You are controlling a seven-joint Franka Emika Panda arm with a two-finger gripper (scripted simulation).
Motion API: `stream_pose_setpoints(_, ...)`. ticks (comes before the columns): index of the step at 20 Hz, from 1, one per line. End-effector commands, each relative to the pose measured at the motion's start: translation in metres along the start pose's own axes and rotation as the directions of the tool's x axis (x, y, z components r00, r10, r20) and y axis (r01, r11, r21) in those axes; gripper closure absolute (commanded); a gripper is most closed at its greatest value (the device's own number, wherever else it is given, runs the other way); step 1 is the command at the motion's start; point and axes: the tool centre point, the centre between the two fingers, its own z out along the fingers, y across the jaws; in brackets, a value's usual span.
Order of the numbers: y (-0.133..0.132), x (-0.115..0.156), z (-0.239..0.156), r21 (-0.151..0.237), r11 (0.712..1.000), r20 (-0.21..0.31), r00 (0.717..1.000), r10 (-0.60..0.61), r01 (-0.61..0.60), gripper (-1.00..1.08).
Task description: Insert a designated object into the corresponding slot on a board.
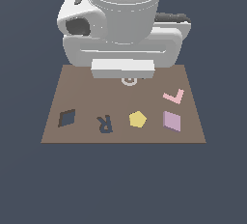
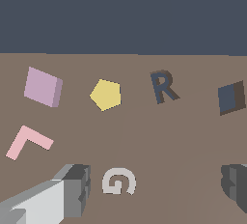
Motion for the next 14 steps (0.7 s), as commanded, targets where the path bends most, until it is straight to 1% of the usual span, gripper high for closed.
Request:
stream_pose_setpoints(1,0.0,0.0,0.0,0.0,1.0,0.0,1.0,0.0,0.0,-0.92)
stream_pose_setpoints(7,-0.009,0.003,0.007,0.001,1.0,0.002,1.0,0.01,-0.01,-0.92)
stream_pose_setpoints(10,-0.021,0.007,0.016,0.002,1.0,0.004,1.0,0.022,-0.022,-0.92)
stream_pose_setpoints(14,-0.043,0.015,0.033,0.005,0.999,0.008,0.999,0.046,-0.046,-0.92)
